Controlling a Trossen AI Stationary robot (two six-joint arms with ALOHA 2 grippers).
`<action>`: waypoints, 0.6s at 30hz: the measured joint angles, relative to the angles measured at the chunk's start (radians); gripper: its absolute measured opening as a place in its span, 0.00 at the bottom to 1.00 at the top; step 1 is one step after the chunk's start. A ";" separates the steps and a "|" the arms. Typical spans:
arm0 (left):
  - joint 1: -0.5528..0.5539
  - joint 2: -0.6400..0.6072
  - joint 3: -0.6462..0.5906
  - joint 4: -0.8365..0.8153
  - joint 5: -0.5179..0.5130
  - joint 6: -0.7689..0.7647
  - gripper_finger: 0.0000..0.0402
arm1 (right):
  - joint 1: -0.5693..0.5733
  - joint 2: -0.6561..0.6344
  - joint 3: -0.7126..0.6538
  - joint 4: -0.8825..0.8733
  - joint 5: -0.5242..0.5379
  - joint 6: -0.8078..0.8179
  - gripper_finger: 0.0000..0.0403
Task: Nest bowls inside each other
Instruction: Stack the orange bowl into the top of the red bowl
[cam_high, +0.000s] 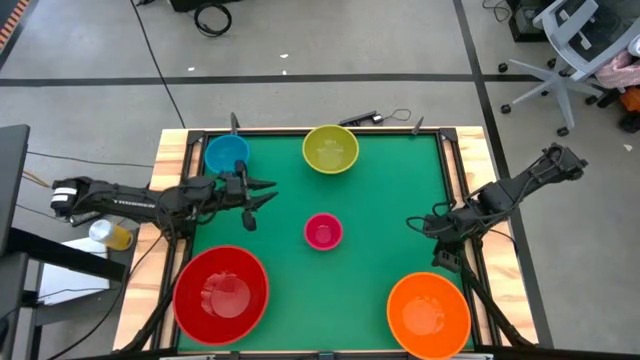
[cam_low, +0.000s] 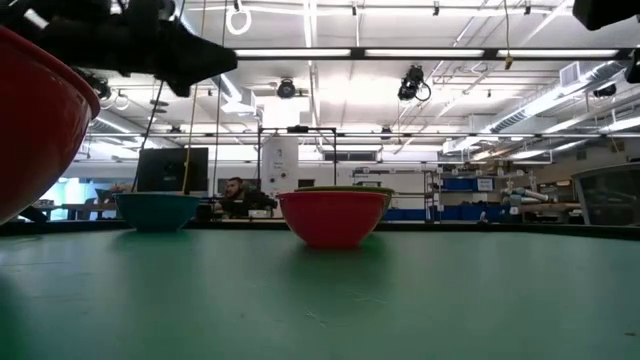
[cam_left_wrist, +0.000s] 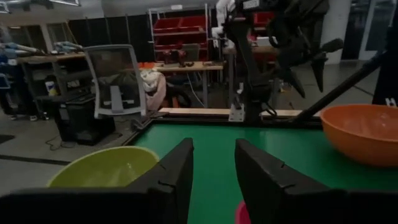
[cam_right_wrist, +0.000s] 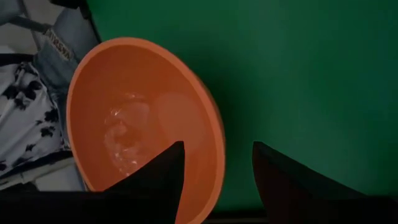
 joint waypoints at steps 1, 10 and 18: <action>-0.005 0.018 0.020 -0.001 0.000 0.000 0.33 | 0.004 0.000 0.000 0.001 0.000 0.001 0.48; -0.050 0.138 0.313 -0.266 0.002 -0.009 0.55 | 0.010 0.000 0.038 0.003 0.004 -0.025 0.48; -0.110 0.231 0.448 -0.374 0.002 -0.007 0.59 | 0.011 0.017 0.220 -0.032 0.081 -0.087 0.48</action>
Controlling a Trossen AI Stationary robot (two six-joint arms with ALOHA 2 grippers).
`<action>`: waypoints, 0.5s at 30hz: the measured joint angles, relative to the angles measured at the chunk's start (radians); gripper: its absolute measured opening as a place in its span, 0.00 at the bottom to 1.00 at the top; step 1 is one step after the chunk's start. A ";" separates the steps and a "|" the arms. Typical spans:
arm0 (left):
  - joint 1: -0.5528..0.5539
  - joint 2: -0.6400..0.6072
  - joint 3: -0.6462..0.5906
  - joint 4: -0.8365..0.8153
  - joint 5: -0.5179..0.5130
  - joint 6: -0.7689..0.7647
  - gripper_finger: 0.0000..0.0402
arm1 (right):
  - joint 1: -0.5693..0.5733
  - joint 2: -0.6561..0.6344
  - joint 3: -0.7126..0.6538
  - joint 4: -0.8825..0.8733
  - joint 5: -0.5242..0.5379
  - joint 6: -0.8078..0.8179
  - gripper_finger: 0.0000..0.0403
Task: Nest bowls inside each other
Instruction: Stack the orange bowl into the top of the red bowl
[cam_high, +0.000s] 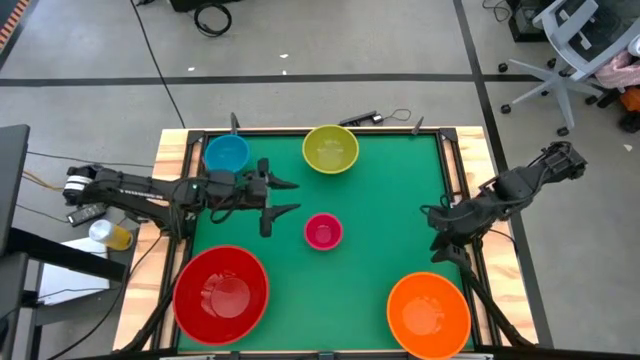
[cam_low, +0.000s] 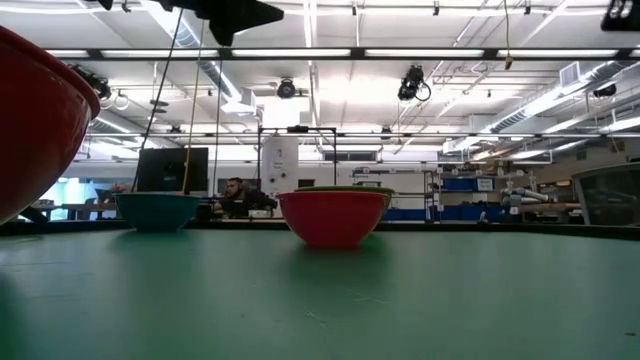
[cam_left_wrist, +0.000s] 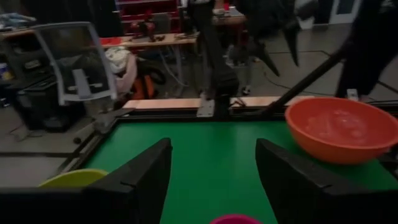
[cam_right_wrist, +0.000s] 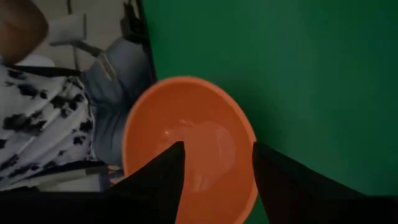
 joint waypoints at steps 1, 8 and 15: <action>-0.012 0.014 0.000 0.011 0.000 0.000 0.59 | 0.003 0.012 0.032 -0.021 0.012 -0.002 0.48; -0.095 0.171 0.000 0.194 0.001 0.048 0.59 | 0.060 0.194 0.236 -0.231 0.063 0.001 0.48; -0.103 0.220 0.000 0.242 0.000 0.049 0.59 | 0.156 0.371 0.272 -0.256 0.044 -0.044 0.48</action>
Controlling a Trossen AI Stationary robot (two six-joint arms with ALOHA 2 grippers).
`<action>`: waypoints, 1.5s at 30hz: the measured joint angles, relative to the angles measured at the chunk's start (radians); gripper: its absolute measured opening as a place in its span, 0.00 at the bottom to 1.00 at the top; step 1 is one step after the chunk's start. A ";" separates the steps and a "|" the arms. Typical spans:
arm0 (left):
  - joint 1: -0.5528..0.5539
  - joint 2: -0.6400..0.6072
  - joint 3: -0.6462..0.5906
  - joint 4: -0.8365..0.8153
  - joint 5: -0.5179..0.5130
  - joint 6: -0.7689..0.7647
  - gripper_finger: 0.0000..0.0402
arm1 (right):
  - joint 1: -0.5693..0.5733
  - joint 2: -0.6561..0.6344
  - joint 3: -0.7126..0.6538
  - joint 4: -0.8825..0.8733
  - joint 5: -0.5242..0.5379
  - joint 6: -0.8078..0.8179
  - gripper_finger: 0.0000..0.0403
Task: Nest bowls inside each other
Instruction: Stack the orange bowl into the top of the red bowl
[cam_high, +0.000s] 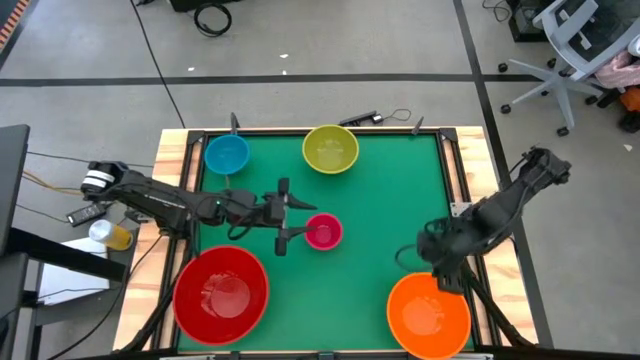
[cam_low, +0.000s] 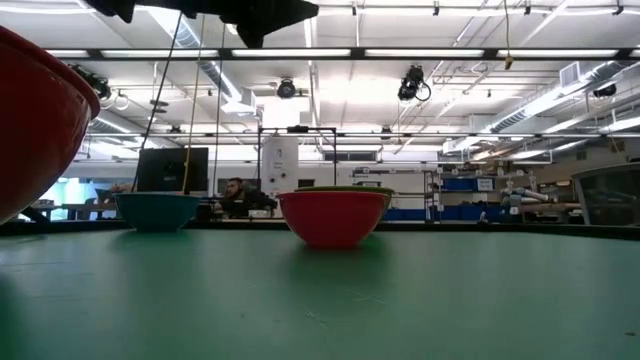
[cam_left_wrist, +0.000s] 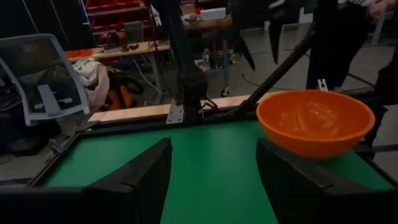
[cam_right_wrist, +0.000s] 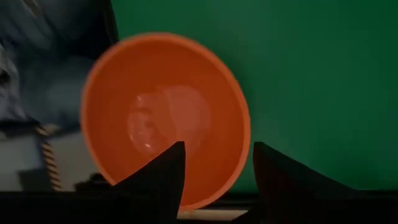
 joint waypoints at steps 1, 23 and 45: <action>-0.001 0.000 0.000 -0.002 0.000 -0.003 0.59 | 0.016 0.018 -0.006 -0.001 0.001 0.000 0.48; -0.010 0.000 0.000 -0.006 0.000 -0.021 0.59 | 0.240 -0.002 -0.324 0.100 -0.029 0.380 0.54; -0.003 0.000 0.000 -0.037 -0.001 -0.022 0.59 | 0.331 -0.088 -0.547 0.380 -0.045 0.715 0.61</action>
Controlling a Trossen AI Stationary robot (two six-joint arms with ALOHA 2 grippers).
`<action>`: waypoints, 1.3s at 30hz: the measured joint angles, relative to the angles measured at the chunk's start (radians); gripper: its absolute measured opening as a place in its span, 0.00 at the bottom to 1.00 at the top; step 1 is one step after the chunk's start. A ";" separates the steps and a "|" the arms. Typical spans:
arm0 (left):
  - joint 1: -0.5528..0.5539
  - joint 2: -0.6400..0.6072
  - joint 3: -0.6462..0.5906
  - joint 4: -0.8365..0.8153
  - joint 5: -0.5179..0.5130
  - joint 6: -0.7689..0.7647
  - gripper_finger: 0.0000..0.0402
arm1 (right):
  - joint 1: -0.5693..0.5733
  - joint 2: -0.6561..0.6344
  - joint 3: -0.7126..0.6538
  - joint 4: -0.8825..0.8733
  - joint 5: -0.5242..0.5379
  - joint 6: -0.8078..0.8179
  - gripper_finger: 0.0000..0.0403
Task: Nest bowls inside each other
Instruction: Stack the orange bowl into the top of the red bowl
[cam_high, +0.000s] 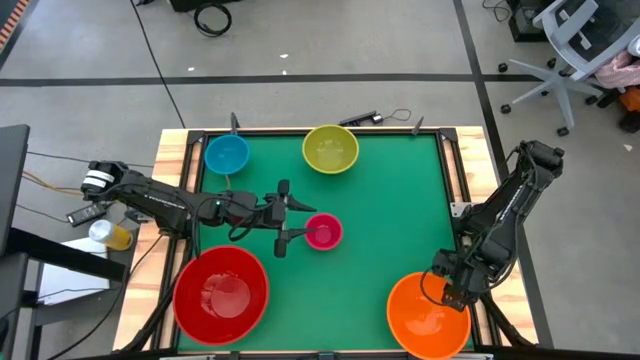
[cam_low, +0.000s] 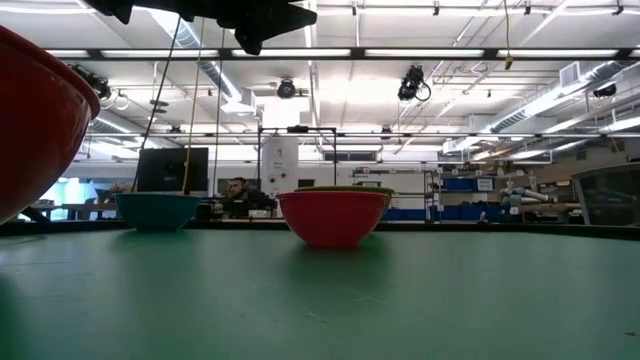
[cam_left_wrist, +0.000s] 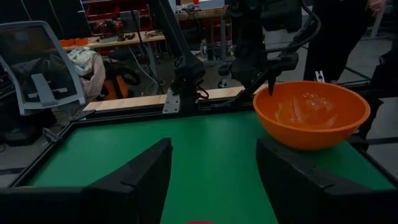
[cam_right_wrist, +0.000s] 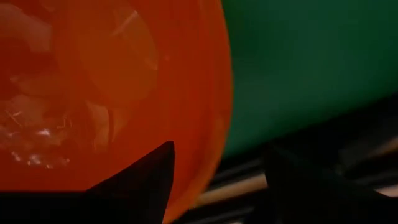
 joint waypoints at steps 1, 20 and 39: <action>0.000 0.000 0.000 0.000 0.000 0.000 0.59 | 0.000 0.000 -0.014 0.022 -0.002 0.006 0.61; 0.024 0.000 0.000 -0.007 -0.003 -0.012 0.59 | 0.000 -0.004 -0.048 0.092 -0.068 -0.044 0.05; 0.024 0.000 0.000 -0.017 -0.001 -0.011 0.59 | -0.194 -0.148 -0.051 0.064 -0.016 -0.116 0.05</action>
